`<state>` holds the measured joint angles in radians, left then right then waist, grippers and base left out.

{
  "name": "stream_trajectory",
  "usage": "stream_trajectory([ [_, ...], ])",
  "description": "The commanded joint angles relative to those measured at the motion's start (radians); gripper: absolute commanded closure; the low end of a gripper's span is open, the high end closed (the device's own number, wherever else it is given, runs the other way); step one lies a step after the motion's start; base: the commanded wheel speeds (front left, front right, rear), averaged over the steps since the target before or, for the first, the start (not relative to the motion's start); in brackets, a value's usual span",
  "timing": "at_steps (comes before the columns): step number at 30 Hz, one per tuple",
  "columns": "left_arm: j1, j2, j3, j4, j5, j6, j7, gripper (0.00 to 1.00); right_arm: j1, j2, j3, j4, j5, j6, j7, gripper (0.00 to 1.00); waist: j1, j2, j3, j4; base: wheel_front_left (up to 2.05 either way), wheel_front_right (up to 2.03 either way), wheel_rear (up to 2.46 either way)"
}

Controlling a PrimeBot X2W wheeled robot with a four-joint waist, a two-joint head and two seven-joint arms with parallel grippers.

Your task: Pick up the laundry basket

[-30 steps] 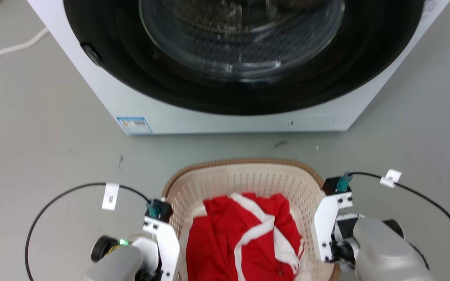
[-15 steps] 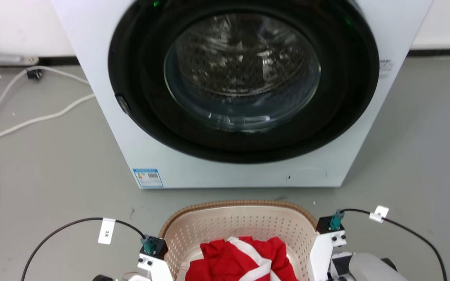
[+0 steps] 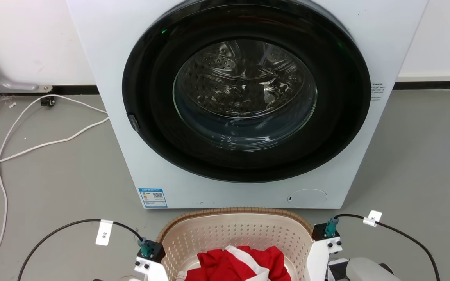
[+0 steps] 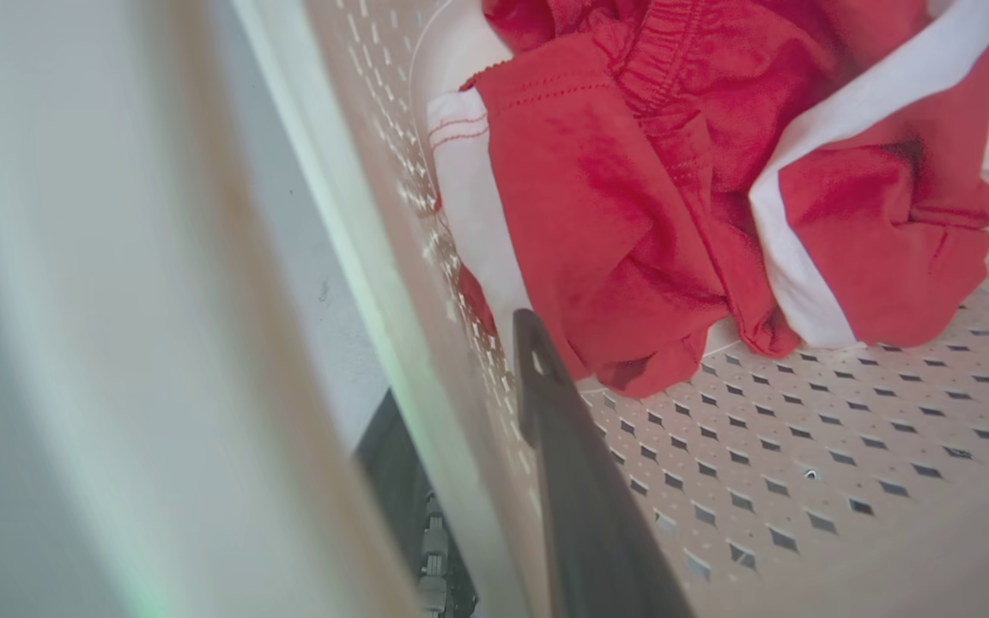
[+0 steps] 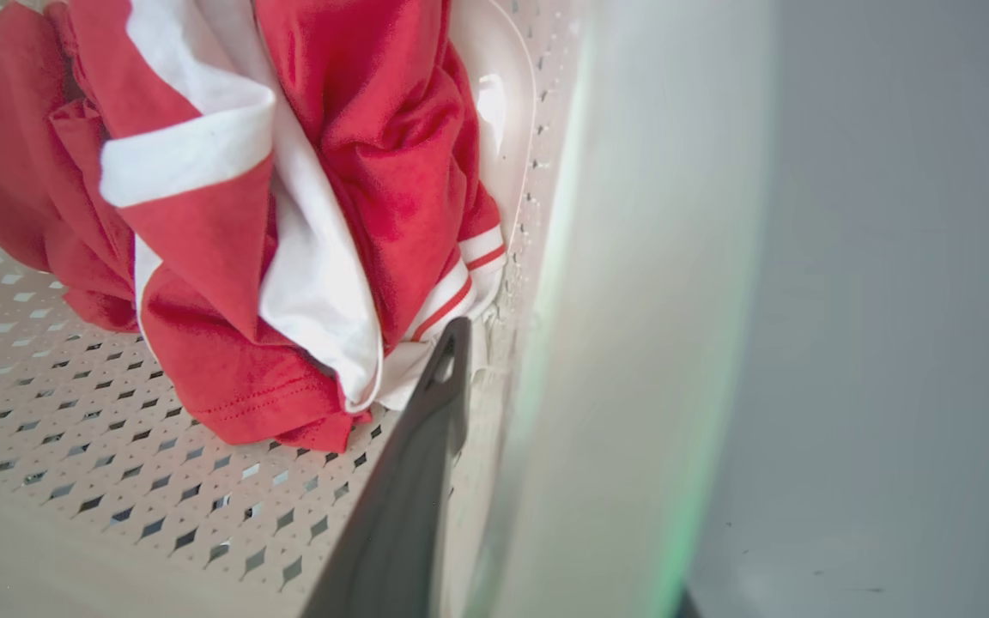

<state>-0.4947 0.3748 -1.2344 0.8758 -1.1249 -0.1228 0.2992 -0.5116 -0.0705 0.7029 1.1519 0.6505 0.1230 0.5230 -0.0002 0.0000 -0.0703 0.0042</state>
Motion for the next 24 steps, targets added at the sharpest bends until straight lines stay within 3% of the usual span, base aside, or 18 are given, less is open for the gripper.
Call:
stream_trajectory([
  [1,-0.014,0.013,-0.014,-0.013,0.006,-0.012,0.012,1.00,0.002,-0.014,0.026,0.000,-0.010,0.014,0.008,1.00,0.0002,0.0000,-0.002,-0.001,0.00,0.00,0.00],
  [13,-0.029,0.034,-0.036,-0.049,-0.014,-0.013,0.049,1.00,-0.027,-0.018,0.070,0.010,0.023,0.014,-0.002,1.00,0.0002,0.0000,-0.010,-0.008,0.00,0.00,0.00],
  [24,-0.018,0.009,-0.043,-0.043,-0.037,-0.013,0.048,1.00,-0.042,-0.019,0.102,0.024,0.058,0.014,0.002,1.00,0.0002,0.0000,-0.019,-0.004,0.00,0.00,0.00],
])
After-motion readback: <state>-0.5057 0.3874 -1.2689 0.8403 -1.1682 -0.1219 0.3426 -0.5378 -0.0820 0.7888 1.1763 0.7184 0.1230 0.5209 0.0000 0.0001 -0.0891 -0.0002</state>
